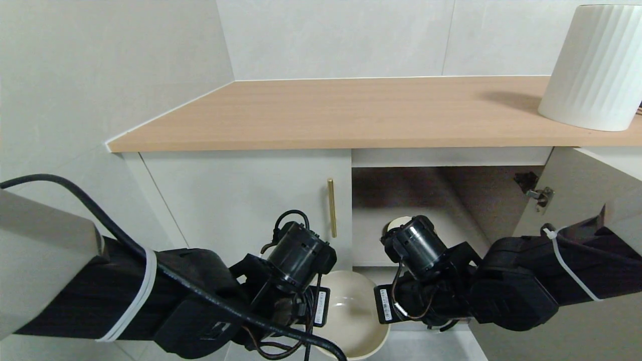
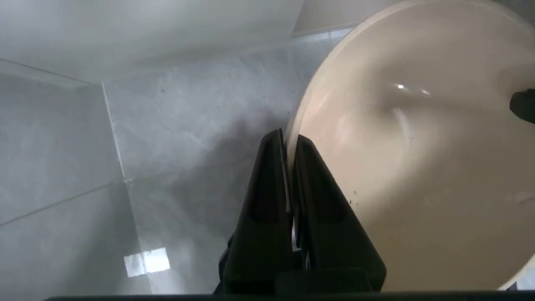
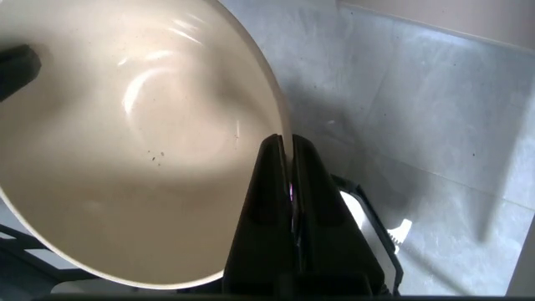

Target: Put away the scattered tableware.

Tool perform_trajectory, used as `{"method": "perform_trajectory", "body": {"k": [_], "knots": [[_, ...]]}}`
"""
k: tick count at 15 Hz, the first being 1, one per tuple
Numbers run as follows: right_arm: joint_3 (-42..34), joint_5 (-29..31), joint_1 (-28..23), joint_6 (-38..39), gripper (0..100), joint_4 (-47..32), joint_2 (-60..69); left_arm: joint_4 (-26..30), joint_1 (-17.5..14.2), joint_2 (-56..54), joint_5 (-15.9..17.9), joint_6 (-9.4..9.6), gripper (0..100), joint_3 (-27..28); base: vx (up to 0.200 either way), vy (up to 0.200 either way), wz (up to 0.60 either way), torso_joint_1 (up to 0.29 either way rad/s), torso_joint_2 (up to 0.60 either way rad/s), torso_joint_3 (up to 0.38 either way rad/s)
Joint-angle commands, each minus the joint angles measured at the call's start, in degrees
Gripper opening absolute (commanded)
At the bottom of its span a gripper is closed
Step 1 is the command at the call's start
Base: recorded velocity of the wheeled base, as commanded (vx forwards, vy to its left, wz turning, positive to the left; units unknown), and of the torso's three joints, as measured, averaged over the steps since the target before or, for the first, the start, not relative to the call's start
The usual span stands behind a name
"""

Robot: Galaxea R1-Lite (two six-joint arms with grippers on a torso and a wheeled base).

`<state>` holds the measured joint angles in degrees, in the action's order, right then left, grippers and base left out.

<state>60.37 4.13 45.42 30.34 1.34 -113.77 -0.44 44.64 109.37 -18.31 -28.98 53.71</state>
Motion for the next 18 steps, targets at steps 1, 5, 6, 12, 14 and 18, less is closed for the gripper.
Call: {"method": "perform_trajectory", "body": {"k": [1, 5, 6, 12, 14, 18], "knots": [[0.01, 0.00, 0.02, -0.02, 0, -0.02, 0.04, 0.00, 0.01, -0.04, -0.06, -0.03, 0, -0.01, 0.000, 0.000, 0.00, 0.000, 0.00, 0.000], [0.01, 0.00, 0.02, -0.11, 0, -0.02, -0.13, 0.00, 0.01, -0.30, -0.15, -0.29, 0, -0.01, 0.000, 0.000, 0.00, 0.000, 0.00, 0.000], [0.01, 0.00, 0.02, -0.11, 0, -0.02, -0.13, 0.00, 0.01, -0.30, -0.15, -0.29, 0, -0.01, 0.000, 0.000, 0.00, 0.000, 0.00, 0.000], [-0.07, 0.00, 0.02, -0.11, 0, -0.11, -0.04, 0.00, 0.01, -0.48, -0.15, -0.29, 100, -0.01, 0.000, 0.000, 0.00, 0.000, 0.00, 0.000], [-0.07, 0.00, 0.02, -0.11, 0, -0.11, -0.04, 0.00, 0.01, -0.48, -0.15, -0.38, 100, 0.08, 0.000, 0.000, 0.00, 0.000, 0.00, 0.000], [-0.69, 0.17, -0.16, -0.55, 0, -0.64, 0.31, 0.00, -0.08, -0.48, -0.23, -0.38, 100, 0.17, 0.000, 0.000, 0.00, 0.000, 0.00, 0.000]]}}
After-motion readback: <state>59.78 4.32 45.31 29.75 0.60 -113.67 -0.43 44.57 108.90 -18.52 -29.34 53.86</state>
